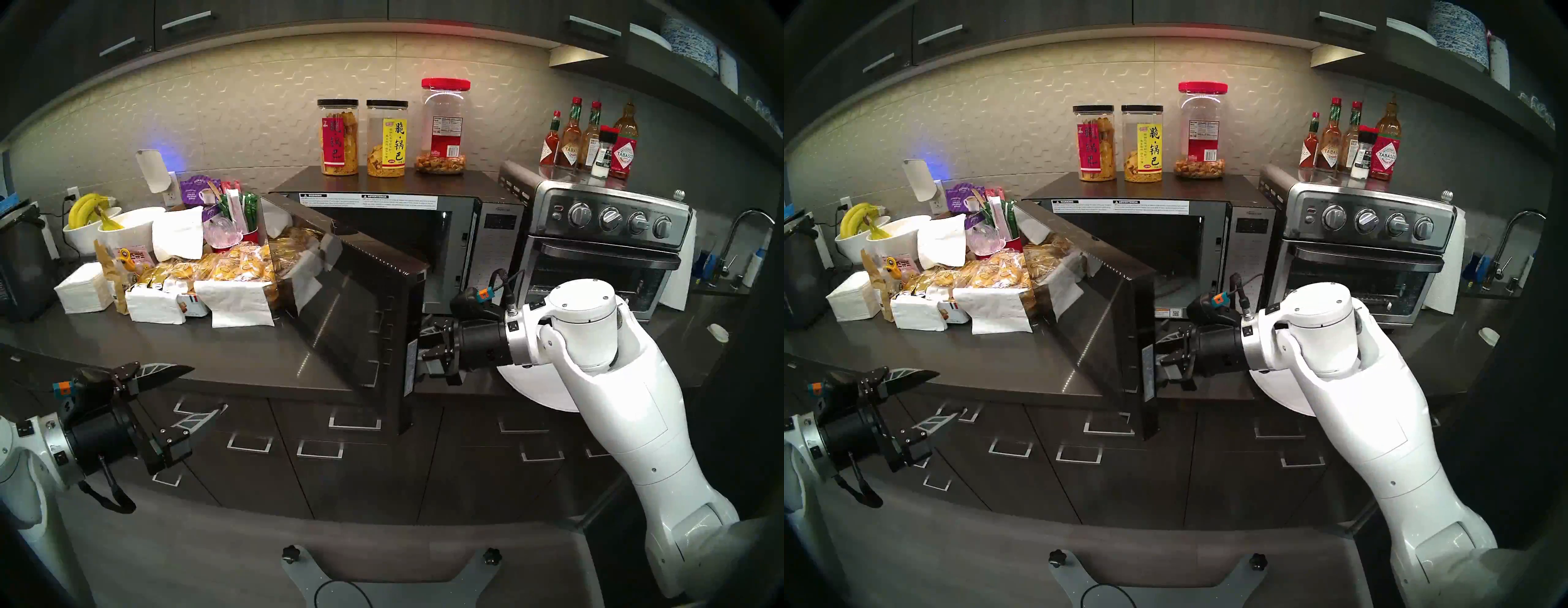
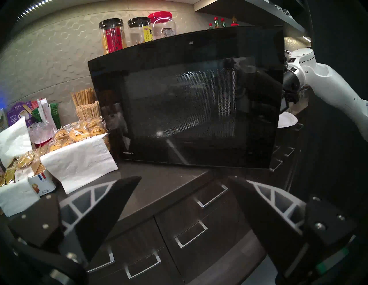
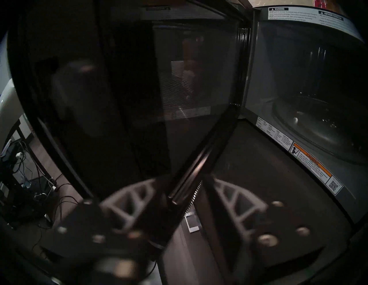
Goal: Open the microwave, put the plate inside, and close the door
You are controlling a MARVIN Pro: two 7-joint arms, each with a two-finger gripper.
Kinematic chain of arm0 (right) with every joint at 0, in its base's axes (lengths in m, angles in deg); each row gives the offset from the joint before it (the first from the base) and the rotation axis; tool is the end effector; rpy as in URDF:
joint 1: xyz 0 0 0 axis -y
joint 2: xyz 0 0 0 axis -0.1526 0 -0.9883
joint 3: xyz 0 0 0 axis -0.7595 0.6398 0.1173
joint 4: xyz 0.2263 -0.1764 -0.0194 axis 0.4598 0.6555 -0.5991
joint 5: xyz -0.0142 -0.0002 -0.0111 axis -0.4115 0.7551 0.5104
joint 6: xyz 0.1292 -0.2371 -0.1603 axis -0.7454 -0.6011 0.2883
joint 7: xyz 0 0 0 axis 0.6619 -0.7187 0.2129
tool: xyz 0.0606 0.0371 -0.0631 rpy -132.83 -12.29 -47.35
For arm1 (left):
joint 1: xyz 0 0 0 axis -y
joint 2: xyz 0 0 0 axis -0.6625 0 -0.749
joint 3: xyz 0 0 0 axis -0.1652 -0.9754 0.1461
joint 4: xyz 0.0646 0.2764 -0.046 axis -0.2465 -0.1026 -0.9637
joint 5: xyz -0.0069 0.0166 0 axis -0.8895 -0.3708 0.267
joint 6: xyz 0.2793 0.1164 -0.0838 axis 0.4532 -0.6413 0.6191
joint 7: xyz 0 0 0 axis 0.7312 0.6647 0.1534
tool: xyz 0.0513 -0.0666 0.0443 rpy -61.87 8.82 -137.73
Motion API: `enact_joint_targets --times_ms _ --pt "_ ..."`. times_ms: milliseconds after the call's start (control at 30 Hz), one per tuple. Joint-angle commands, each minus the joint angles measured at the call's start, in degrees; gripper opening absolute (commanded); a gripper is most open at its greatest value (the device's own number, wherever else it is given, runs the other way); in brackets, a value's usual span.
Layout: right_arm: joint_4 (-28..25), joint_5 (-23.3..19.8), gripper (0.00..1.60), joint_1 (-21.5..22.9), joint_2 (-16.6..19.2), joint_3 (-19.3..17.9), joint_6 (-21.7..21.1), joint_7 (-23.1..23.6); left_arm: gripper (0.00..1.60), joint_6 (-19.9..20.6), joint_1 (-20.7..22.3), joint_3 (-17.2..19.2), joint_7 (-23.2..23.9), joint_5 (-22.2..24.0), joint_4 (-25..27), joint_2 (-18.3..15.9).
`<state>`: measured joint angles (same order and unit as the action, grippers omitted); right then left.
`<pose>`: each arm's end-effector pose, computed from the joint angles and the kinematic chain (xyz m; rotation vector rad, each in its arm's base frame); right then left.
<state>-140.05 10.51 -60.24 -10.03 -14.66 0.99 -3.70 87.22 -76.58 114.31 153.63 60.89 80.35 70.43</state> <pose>0.3909 0.0624 -0.1379 -1.7951 -1.2983 -1.1120 0.1885 0.1502 -0.1360 2.1630 -0.7972 1.7216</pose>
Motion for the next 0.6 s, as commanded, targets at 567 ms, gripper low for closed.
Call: enact_joint_targets --times_ms 567 --pt "-1.9 0.0 1.60 -0.4 -0.1 -0.2 -0.2 -0.7 1.60 0.2 0.2 0.2 0.4 -0.3 0.5 0.2"
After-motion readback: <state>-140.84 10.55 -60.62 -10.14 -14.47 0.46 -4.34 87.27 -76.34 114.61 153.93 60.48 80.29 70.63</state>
